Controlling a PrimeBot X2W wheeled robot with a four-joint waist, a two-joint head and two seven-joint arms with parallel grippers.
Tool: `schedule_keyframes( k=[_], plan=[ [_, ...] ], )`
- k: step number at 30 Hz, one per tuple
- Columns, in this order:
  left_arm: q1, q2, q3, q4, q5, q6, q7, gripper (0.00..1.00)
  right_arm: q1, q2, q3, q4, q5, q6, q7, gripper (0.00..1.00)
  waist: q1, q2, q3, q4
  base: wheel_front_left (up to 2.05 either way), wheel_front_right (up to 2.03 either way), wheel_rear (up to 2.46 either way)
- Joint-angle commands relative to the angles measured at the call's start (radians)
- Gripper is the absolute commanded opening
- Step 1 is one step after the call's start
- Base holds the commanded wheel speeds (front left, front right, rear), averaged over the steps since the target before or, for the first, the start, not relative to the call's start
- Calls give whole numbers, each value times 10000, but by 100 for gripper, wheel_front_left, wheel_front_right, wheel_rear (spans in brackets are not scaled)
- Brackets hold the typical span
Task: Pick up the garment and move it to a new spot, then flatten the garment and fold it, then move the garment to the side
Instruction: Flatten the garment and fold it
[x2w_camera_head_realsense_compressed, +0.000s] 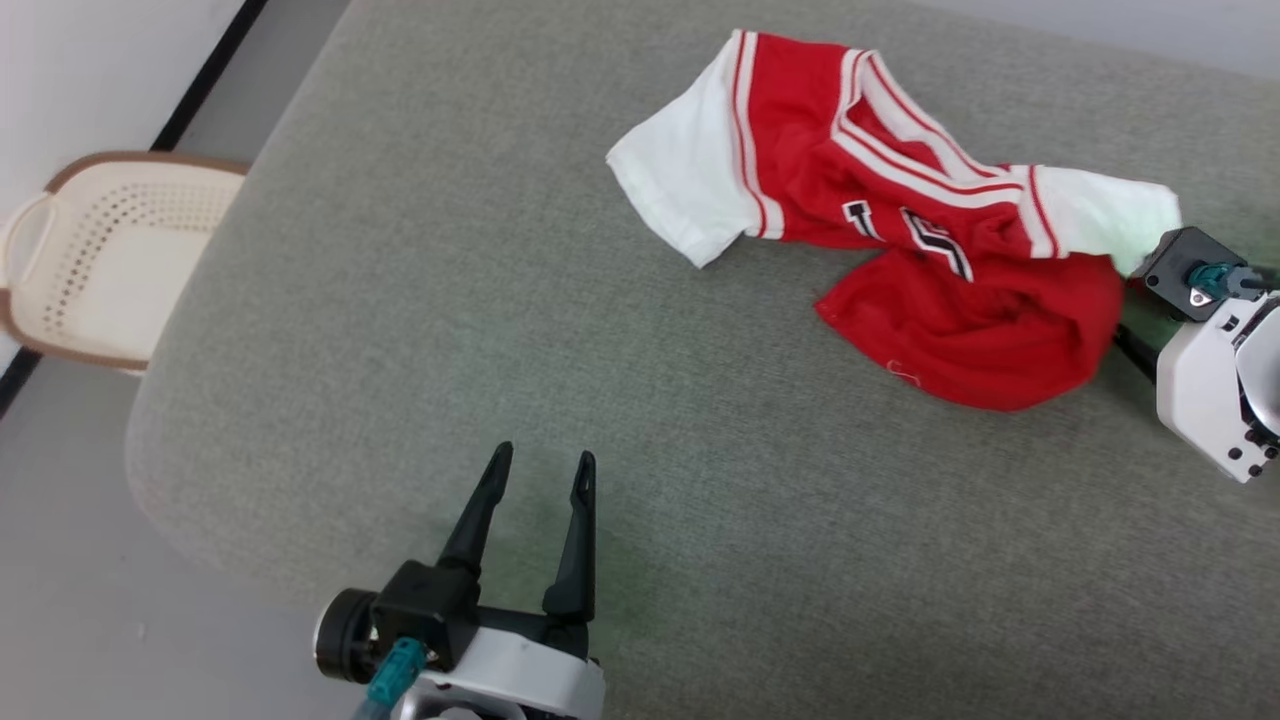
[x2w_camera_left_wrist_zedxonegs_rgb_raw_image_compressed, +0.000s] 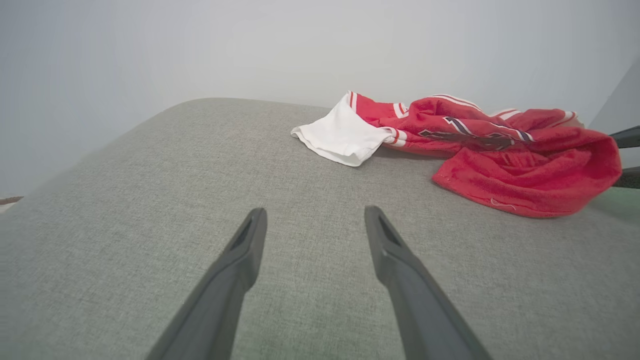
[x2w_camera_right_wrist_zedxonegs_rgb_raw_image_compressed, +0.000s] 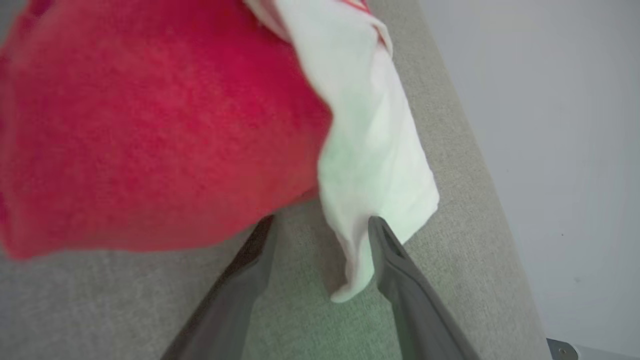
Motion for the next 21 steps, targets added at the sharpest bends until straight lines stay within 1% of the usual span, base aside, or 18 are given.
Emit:
schedule_keyframes(
  k=[1,8,11,14,18,21],
  plan=[
    [86,-45,31,-50,139,-77,2,100,197,-41,-6,-55,-155,-10,-19,1,0,0,175,199,0,0,0],
    [132,-75,158,-93,186,-161,1,100,-38,0,-10,46,-264,-10,-155,0,0,0,252,56,0,0,0],
    [117,-82,180,-82,156,-160,1,100,-432,13,-10,222,157,-10,-370,0,0,0,323,-84,0,0,0],
    [27,-79,171,-95,44,-133,1,100,-995,-9,-111,687,1264,-10,-794,0,0,0,400,-193,0,0,0],
    [-76,-79,116,-67,-87,-161,1,100,-1280,318,-1311,1709,3625,-10,-798,0,0,0,482,-286,0,0,0],
    [-151,-77,45,23,-209,-223,-1,100,-1400,592,-2116,2759,4784,-10,-640,0,0,0,570,-286,0,0,0]
  ],
)
